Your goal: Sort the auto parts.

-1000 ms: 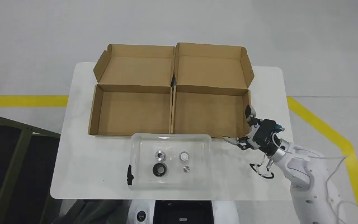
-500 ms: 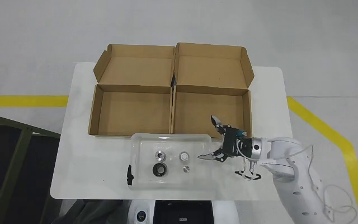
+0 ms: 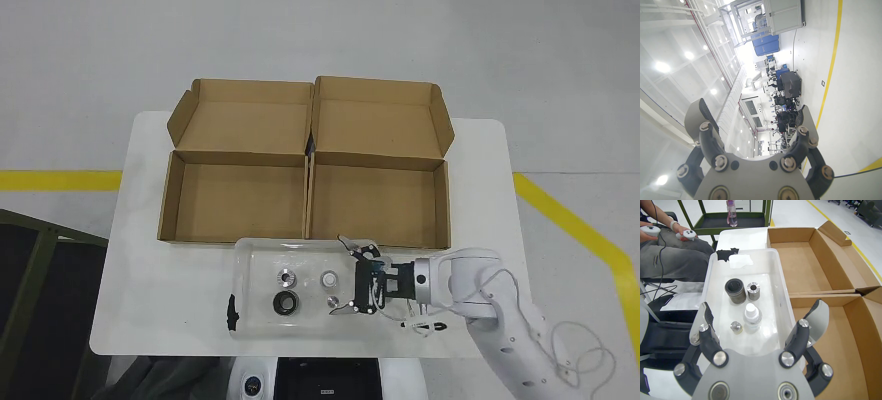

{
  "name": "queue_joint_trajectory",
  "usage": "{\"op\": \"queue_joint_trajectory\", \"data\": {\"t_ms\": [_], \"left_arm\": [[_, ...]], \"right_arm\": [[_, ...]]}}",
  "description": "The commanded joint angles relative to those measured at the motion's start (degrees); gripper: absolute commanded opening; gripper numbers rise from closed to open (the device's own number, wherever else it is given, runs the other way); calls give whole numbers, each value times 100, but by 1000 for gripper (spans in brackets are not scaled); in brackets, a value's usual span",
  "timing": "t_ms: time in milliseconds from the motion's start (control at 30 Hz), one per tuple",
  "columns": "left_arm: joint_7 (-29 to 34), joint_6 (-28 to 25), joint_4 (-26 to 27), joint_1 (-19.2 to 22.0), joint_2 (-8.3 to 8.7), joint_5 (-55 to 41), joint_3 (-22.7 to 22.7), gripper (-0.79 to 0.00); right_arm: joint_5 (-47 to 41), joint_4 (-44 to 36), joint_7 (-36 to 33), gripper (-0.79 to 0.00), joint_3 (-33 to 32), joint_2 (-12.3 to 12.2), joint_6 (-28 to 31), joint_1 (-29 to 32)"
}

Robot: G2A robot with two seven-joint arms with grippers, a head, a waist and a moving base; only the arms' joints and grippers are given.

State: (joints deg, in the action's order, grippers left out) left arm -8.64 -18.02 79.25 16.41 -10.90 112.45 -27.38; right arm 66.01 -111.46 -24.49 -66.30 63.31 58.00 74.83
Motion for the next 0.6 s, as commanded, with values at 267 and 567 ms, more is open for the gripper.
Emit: {"op": "queue_joint_trajectory", "data": {"t_ms": [267, 567], "left_arm": [[0, 0, 0, 0, 0, 0, 0, 0], [0, 0, 0, 0, 0, 0, 0, 0]], "right_arm": [[245, 177, 0, 0, 395, -89, 0, -177], [526, 340, 11, 0, 678, -108, -51, -326]]}}
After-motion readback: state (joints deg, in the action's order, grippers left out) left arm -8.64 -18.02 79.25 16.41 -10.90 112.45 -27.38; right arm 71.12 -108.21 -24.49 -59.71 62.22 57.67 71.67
